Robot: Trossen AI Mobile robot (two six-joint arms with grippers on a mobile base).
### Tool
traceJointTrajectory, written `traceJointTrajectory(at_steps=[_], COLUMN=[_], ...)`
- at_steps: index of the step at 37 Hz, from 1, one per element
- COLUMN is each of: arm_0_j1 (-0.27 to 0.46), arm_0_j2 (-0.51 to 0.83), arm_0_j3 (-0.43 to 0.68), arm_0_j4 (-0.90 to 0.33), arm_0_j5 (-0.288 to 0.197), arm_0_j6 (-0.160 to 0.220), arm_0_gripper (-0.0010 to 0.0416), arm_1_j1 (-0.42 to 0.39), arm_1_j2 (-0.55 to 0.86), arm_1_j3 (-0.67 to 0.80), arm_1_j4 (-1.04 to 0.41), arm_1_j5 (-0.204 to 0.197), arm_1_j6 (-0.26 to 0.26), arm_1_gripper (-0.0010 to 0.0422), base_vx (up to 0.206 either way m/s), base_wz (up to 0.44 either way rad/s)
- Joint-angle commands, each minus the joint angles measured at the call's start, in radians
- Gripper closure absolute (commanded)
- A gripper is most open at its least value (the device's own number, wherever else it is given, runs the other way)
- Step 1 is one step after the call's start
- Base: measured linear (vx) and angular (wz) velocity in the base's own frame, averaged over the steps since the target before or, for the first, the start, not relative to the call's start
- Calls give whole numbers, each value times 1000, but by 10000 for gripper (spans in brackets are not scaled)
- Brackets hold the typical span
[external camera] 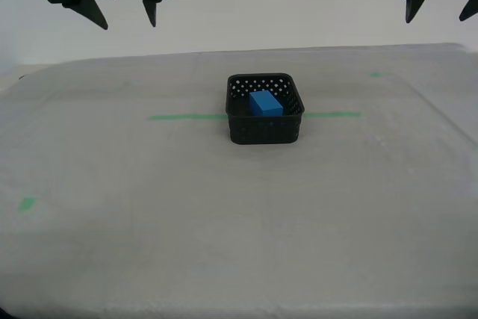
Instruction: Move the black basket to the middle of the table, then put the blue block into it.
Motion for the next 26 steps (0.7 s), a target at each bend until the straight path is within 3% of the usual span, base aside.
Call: traceJointTrajectory(at_steps=[1,26], arm_0_j1=[1,1], arm_0_j2=[0,0], arm_0_j3=[1,1], arm_0_j4=[3,2], arm_0_j5=[2,2], arm_0_j6=[0,0], arm_0_gripper=[7,7], arm_1_j1=[0,0], arm_1_j2=[-1,-1], arm_1_j3=[0,0], arm_1_j4=[2,4], arm_1_j5=[2,2], arm_1_j6=[2,2], arm_1_gripper=[12,12], base_vx=[0,0], base_wz=[0,0])
